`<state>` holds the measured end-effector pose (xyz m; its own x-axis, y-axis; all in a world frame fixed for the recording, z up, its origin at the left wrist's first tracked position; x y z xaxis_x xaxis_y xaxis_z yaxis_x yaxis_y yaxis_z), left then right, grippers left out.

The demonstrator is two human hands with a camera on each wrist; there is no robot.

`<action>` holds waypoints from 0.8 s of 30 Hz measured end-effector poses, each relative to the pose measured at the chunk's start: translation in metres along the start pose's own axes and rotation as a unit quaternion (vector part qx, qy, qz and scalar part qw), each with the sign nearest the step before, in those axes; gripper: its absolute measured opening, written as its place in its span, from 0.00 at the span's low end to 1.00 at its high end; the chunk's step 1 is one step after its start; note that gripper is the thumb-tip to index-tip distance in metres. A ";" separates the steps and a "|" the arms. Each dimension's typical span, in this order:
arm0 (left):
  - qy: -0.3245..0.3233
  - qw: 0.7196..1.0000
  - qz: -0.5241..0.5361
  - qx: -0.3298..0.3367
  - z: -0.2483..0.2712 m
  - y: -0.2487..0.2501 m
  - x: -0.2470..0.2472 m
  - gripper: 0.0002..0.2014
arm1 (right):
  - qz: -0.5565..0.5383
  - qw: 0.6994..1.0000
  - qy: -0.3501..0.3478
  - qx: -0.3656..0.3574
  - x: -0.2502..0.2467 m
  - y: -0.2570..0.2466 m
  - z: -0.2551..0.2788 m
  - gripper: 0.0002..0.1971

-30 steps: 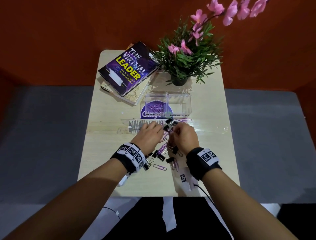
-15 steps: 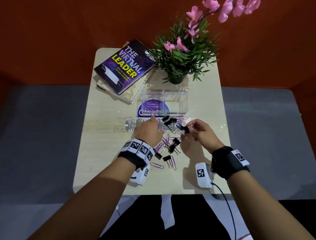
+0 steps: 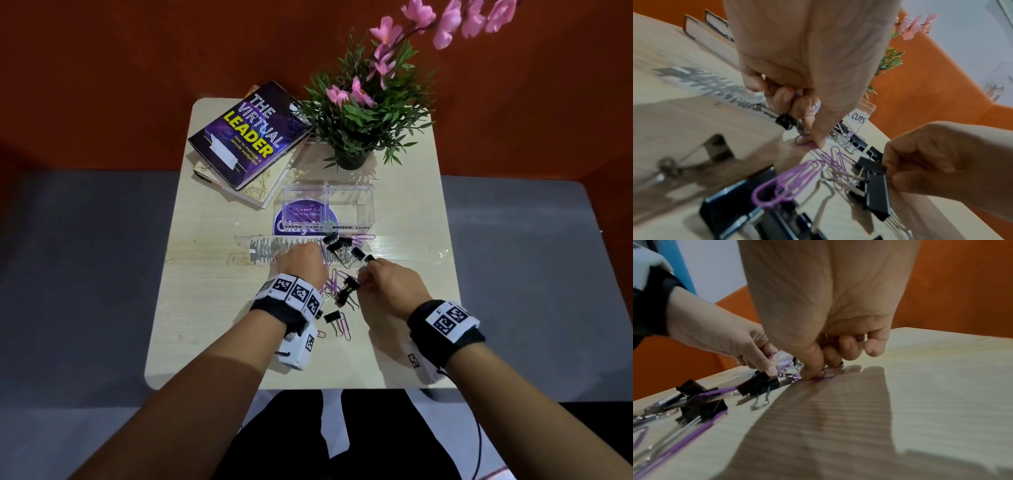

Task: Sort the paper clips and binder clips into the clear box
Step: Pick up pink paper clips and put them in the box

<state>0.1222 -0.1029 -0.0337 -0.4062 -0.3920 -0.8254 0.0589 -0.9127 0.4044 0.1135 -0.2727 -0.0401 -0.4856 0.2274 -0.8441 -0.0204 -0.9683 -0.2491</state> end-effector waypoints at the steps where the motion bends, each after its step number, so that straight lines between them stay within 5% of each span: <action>1: -0.005 1.000 0.004 0.007 0.001 0.000 -0.001 0.13 | 0.016 1.000 0.005 0.001 0.001 0.003 0.000 0.05; 7: -0.002 0.990 0.135 0.051 -0.003 -0.012 -0.034 0.10 | -0.078 0.997 0.023 0.013 -0.040 -0.009 0.001 0.03; 11: 0.097 0.988 0.108 0.055 -0.026 -0.009 -0.080 0.10 | -0.117 0.991 0.061 -0.037 -0.078 -0.071 -0.023 0.04; 16: 0.120 0.988 0.070 0.071 -0.032 -0.014 -0.091 0.15 | -0.045 0.994 0.051 -0.084 -0.082 -0.127 -0.050 0.08; 20: 0.182 0.974 0.049 0.125 -0.004 -0.020 -0.077 0.14 | -0.094 0.988 0.071 -0.097 -0.081 -0.104 -0.045 0.18; 24: 0.091 0.972 0.022 0.215 0.015 -0.014 -0.031 0.14 | -0.120 0.984 0.122 -0.036 -0.058 -0.036 -0.025 0.11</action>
<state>0.1206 -0.0765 -0.0080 -0.2417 -0.4788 -0.8440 -0.3296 -0.7776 0.5355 0.1643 -0.2485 0.0058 -0.2489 0.4762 -0.8434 -0.0424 -0.8753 -0.4817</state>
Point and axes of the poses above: each hand's wrist, its own z-axis away from the middle knuckle, its own x-axis out of the palm, y = z × x, the point moved 3 cm from there along -z, towards the middle knuckle, and after that the axes turned 14 degrees about x, right-handed, at the moved point
